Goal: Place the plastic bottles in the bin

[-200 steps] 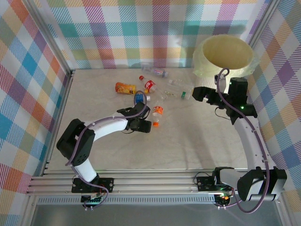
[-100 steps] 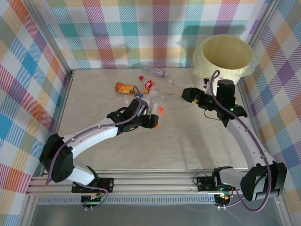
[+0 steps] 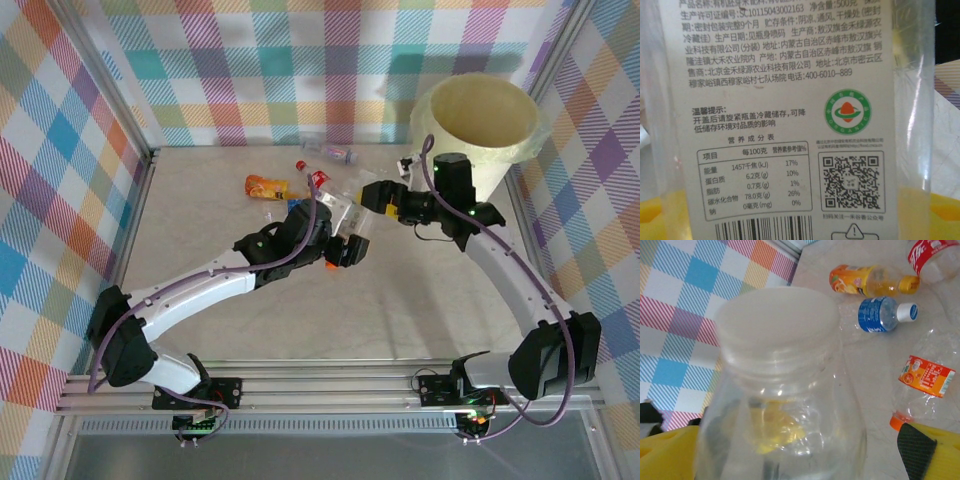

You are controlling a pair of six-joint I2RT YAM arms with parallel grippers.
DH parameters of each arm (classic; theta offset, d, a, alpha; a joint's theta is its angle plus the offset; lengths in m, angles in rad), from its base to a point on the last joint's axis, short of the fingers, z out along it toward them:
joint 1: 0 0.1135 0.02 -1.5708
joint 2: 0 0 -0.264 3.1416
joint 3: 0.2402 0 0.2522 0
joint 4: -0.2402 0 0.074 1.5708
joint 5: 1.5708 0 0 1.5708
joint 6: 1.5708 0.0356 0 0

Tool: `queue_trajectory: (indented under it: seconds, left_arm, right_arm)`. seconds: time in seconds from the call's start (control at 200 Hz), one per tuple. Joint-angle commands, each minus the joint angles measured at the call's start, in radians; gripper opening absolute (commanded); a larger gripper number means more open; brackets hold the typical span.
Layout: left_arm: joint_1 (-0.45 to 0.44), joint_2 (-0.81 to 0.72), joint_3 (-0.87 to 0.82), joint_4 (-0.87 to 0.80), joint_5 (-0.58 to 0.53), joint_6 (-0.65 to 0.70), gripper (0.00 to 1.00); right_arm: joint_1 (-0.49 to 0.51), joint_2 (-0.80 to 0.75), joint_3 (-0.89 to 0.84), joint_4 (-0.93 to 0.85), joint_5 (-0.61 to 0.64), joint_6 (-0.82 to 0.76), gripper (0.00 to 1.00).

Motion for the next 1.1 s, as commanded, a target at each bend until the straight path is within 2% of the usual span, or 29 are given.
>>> queue_trajectory:
  seconds: [0.0,0.115,0.18,0.34,0.53,0.605,0.81,0.95,1.095]
  left_arm:
    - [-0.029,0.010,0.045,0.038,-0.018,0.042,0.66]
    - [-0.043,0.014,0.050,0.042,-0.058,0.049,0.66]
    - [-0.043,0.019,0.055,0.037,-0.072,0.050,0.66]
    - [-0.044,0.049,0.077,0.005,-0.082,0.051,0.66]
    - [-0.045,0.074,0.095,-0.013,-0.085,0.039,0.68]
    - [-0.043,0.081,0.104,-0.023,-0.091,0.033,0.72]
    - [-0.037,0.075,0.098,-0.031,-0.062,0.019,1.00]
    - [-0.025,0.026,0.040,0.015,-0.027,0.012,1.00]
    - [-0.004,-0.043,-0.038,0.059,-0.050,-0.014,1.00]
  right_arm:
    - [0.018,0.031,0.044,-0.045,-0.036,-0.048,0.98]
    - [0.024,0.053,0.058,-0.076,-0.039,-0.060,0.93]
    - [0.023,0.057,0.052,-0.067,-0.045,-0.049,0.82]
    - [0.024,0.056,0.049,-0.038,-0.078,-0.038,0.64]
    - [0.023,0.032,0.044,-0.014,-0.006,-0.041,0.49]
    - [0.023,0.026,0.044,-0.006,0.018,-0.040,0.43]
    - [0.020,-0.009,0.038,-0.001,0.154,-0.041,0.34]
    - [0.005,-0.028,0.039,0.017,0.231,-0.034,0.31]
    - [-0.020,-0.040,0.054,0.034,0.286,-0.032,0.28]
